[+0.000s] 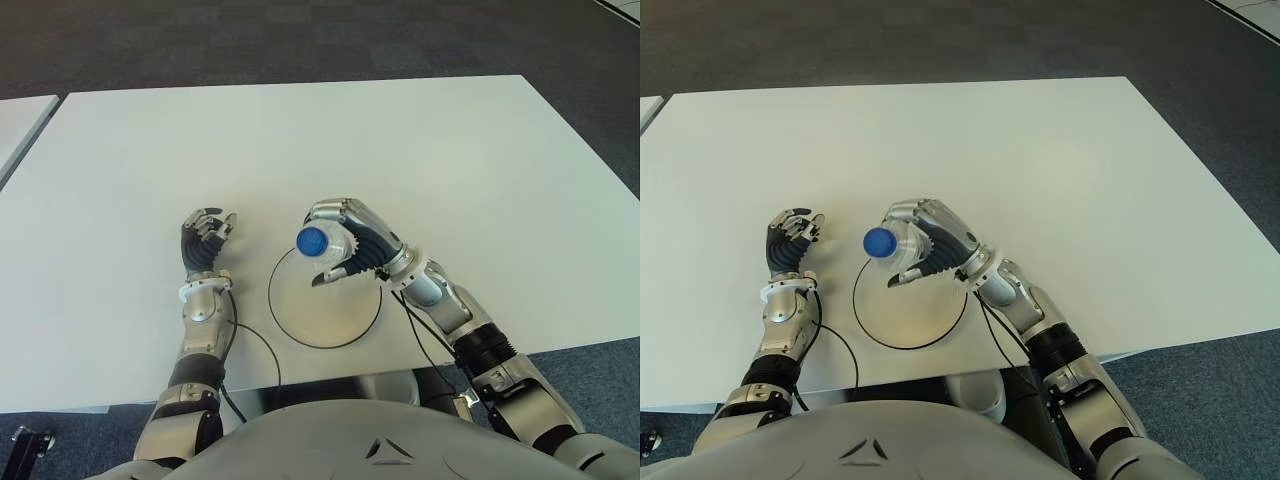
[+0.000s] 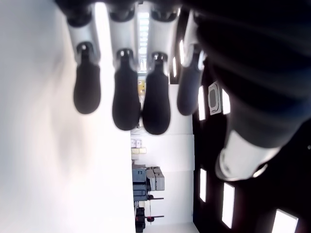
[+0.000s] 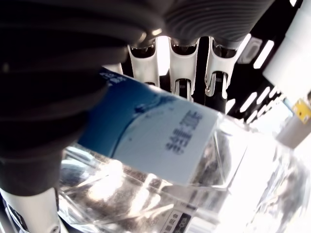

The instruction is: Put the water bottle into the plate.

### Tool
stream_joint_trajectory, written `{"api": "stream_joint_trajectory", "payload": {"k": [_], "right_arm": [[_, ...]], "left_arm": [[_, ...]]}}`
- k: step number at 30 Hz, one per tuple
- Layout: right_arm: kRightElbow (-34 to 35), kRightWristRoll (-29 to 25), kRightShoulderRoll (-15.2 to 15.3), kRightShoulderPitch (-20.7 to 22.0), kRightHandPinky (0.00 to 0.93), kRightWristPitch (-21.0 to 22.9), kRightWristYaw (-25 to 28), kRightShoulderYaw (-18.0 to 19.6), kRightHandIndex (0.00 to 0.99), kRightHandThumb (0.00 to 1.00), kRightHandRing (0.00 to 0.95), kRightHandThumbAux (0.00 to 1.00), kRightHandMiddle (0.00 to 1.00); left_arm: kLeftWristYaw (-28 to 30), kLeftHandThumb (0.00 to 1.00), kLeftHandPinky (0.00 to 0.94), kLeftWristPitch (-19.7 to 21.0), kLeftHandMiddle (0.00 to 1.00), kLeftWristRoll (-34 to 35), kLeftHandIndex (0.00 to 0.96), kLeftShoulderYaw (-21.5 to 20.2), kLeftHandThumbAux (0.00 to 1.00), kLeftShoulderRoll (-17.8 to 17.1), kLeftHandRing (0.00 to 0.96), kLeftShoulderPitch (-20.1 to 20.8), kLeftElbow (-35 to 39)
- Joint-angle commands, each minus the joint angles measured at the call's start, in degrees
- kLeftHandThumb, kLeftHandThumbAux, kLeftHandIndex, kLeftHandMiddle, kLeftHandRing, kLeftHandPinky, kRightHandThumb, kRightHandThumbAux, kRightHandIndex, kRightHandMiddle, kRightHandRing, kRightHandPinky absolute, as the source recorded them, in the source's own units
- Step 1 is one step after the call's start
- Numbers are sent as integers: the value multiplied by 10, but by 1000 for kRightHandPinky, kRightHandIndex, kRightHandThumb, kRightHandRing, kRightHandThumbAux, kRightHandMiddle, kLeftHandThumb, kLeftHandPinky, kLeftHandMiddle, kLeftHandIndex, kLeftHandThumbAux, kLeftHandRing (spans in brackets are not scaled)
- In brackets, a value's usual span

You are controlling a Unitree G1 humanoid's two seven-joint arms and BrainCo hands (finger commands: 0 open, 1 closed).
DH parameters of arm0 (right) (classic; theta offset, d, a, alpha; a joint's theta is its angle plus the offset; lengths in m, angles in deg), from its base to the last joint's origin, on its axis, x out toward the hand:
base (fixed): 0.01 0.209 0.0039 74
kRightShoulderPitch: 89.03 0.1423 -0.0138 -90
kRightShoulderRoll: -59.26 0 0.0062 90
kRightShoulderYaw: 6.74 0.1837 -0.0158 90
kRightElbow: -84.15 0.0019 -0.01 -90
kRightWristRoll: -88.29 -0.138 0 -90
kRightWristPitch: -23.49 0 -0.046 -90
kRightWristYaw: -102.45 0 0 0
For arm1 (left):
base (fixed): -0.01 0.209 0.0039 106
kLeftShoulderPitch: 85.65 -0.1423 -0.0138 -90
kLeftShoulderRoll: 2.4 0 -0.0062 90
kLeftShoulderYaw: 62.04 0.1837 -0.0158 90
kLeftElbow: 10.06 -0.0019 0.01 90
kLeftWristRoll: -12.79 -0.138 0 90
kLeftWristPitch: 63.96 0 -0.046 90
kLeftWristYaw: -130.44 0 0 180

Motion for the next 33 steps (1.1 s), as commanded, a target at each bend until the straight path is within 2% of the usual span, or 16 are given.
{"api": "stream_joint_trajectory", "payload": {"k": [1,2,6,13,20,23,33], "right_arm": [[18,-20,10,-2,887,20,62,-7,439,712,896,722,907],[20,-20,9,-3,886,23,69,-6,439,712,896,722,905],[51,1,24,-5,878,79,129,-11,439,711,888,721,897],[105,36,29,-21,862,177,188,-11,439,711,869,721,874],[146,68,34,-27,841,250,234,-18,439,711,844,721,837],[158,78,36,-27,843,273,250,-21,437,709,838,721,826],[179,105,37,-28,844,306,267,-28,433,704,837,724,819]], "left_arm": [[0,708,616,9,655,1,435,0,713,2,639,-6,-3],[0,708,616,9,655,1,435,0,713,2,639,-6,-3],[4,708,613,4,652,4,435,-1,713,3,634,-7,-1],[3,707,632,3,660,-2,435,2,713,0,645,-8,-2],[3,707,657,-12,673,-16,435,8,715,-9,660,-8,-11],[9,707,663,-23,682,-20,435,10,716,-15,668,-7,-18],[17,708,666,-30,697,-21,435,14,717,-24,679,-7,-26]]}}
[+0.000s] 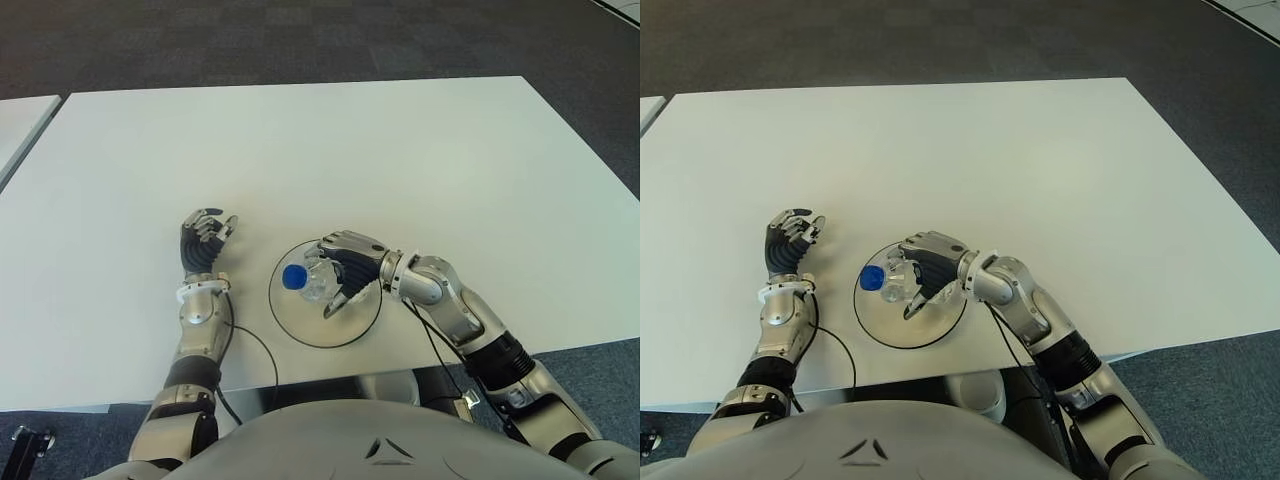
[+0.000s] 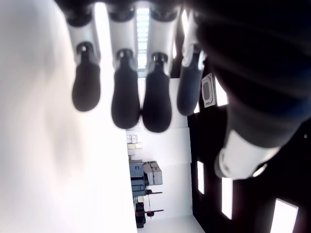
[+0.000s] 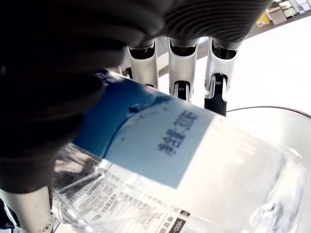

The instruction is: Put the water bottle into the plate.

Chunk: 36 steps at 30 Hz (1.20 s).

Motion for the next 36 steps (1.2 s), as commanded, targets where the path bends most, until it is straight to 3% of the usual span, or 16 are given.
{"api": "stream_joint_trajectory", "payload": {"k": [1,21,23,26,27,30,32,36], "right_arm": [[10,18,5,-4,844,19,13,-8,432,704,837,724,820],[22,57,9,-3,818,26,9,-18,426,694,824,724,816],[20,56,9,-4,737,20,5,-18,416,689,761,727,753],[19,56,10,-5,633,15,1,-19,239,471,667,733,641],[20,57,11,-5,620,15,2,-21,219,449,654,733,625],[21,63,15,-2,456,18,13,-28,138,385,443,716,410],[23,71,19,4,284,24,30,-35,72,326,254,717,237],[21,76,21,14,98,29,53,-42,15,248,93,730,92]], "left_arm": [[12,708,667,-2,697,-3,435,5,717,-8,679,-4,-12],[15,707,653,-4,693,1,434,9,719,-17,673,-1,-23],[13,707,650,-3,690,-1,434,10,719,-17,670,-1,-22],[11,707,648,2,687,-2,434,10,719,-17,668,-2,-19],[9,707,647,7,687,0,434,9,719,-15,668,-2,-17],[4,707,646,19,681,4,434,7,718,-11,664,-4,-10],[0,707,647,21,678,5,434,5,718,-8,663,-4,-7],[-4,706,648,26,676,9,434,1,717,-3,661,-4,-3]]}}
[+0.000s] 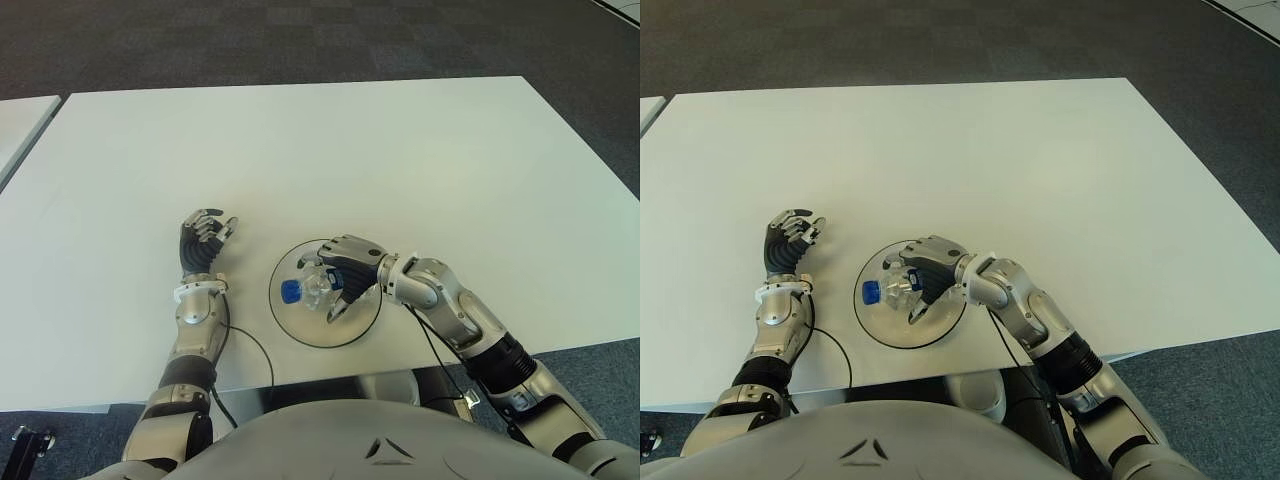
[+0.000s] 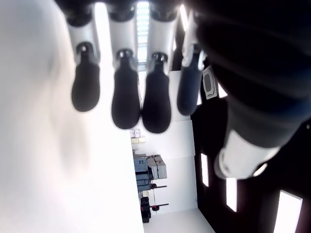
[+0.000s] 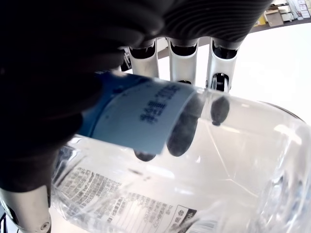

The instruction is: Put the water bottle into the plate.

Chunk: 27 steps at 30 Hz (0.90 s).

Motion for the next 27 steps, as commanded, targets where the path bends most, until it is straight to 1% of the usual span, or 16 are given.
{"api": "stream_joint_trajectory", "payload": {"k": [1,3,6,8,9,10,11,12,15,16,18,27], "right_arm": [[1,7,6,14,80,4,29,-12,12,240,80,732,80],[-1,4,6,19,32,2,38,-14,4,191,32,750,34],[-4,-1,4,19,13,1,42,-13,1,152,13,763,13],[-8,-8,1,18,5,-1,40,-10,0,108,5,774,5],[-9,-11,0,16,3,-3,38,-9,0,69,3,764,3],[-11,-16,-1,14,2,-6,34,-8,0,55,2,760,2],[-12,-19,-1,13,1,-8,32,-7,0,35,1,736,1],[-13,-22,-2,11,1,-12,26,-6,0,28,1,728,1],[-18,-27,-3,8,0,-21,16,-4,0,7,0,661,0],[-23,-28,-3,6,0,-27,8,-3,0,5,0,654,0],[-29,-30,-5,4,0,-35,-3,-3,0,2,0,608,0],[-50,-31,-4,4,0,-64,-36,-4,0,0,0,524,0]], "left_arm": [[-10,706,648,17,676,5,434,-6,717,10,661,-5,1],[-12,706,655,18,677,5,434,-6,716,11,664,-5,2],[-13,706,659,18,678,5,435,-6,716,11,666,-5,2],[-12,707,662,17,680,4,435,-6,716,10,668,-5,0],[-12,707,663,17,681,4,435,-5,716,9,669,-5,0],[-11,707,664,21,681,5,435,-6,716,10,669,-5,1],[-11,707,664,24,682,7,435,-7,716,10,669,-5,3],[-12,707,664,26,682,6,435,-6,716,11,670,-5,3],[-14,707,656,28,682,2,435,-5,715,10,668,-5,3],[-14,707,655,22,682,0,435,-4,715,8,668,-5,1],[-12,707,653,15,680,-3,435,-2,716,6,665,-5,-2],[-10,708,651,16,678,-2,435,-3,716,6,663,-5,-2]]}}
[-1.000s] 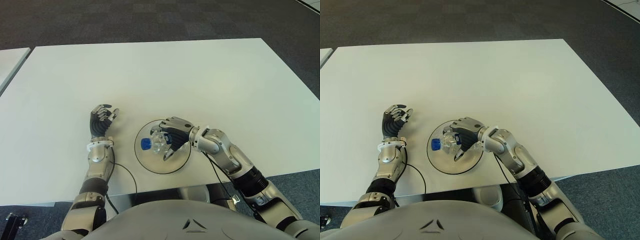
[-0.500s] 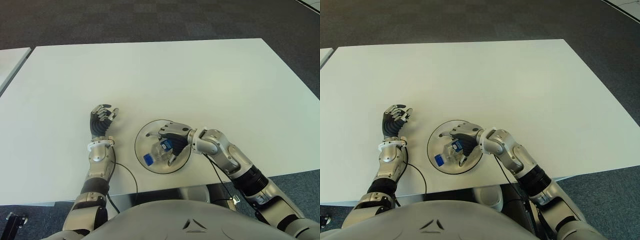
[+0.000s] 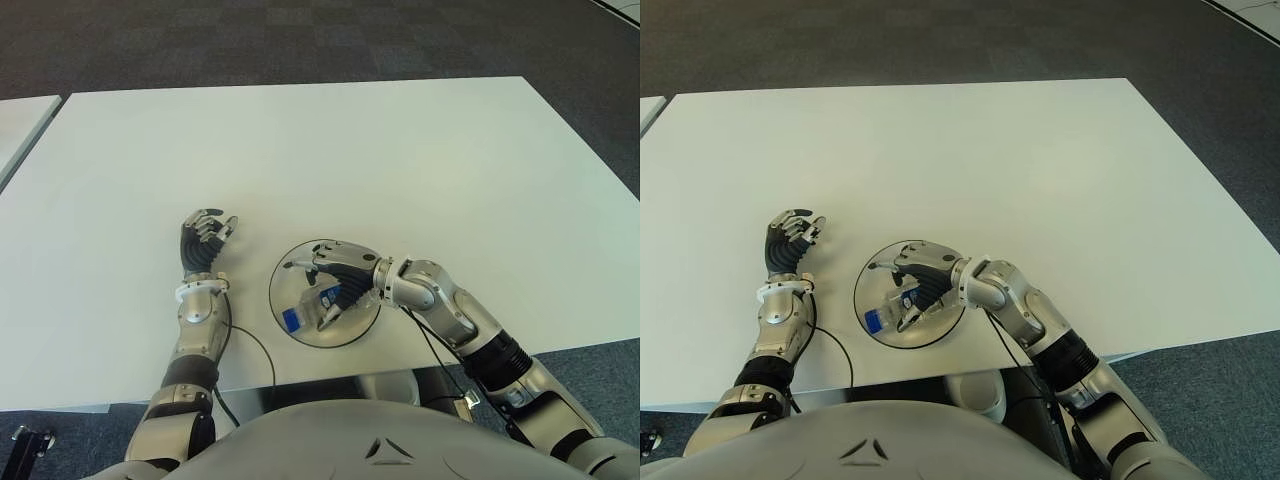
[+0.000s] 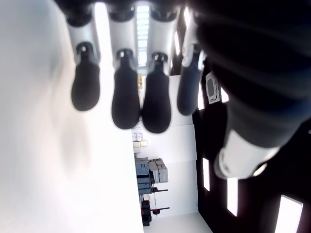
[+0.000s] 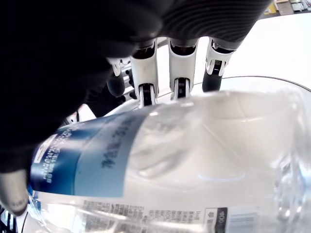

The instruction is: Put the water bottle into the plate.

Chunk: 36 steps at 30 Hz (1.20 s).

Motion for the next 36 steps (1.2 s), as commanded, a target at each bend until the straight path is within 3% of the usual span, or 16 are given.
{"api": "stream_joint_trajectory", "payload": {"k": [1,21,36], "right_arm": [[-16,-3,2,-2,0,-15,-13,0,0,0,0,521,0],[-45,6,0,-5,0,-61,-83,2,0,0,0,438,0],[-70,-45,-18,-16,0,-135,-167,37,0,0,0,409,0]], "left_arm": [[-2,708,650,6,678,0,435,-2,716,1,663,-4,-10],[-14,707,623,26,664,3,435,-6,715,9,647,-10,10],[-14,706,611,48,646,12,434,-10,715,15,630,-11,22]]}}
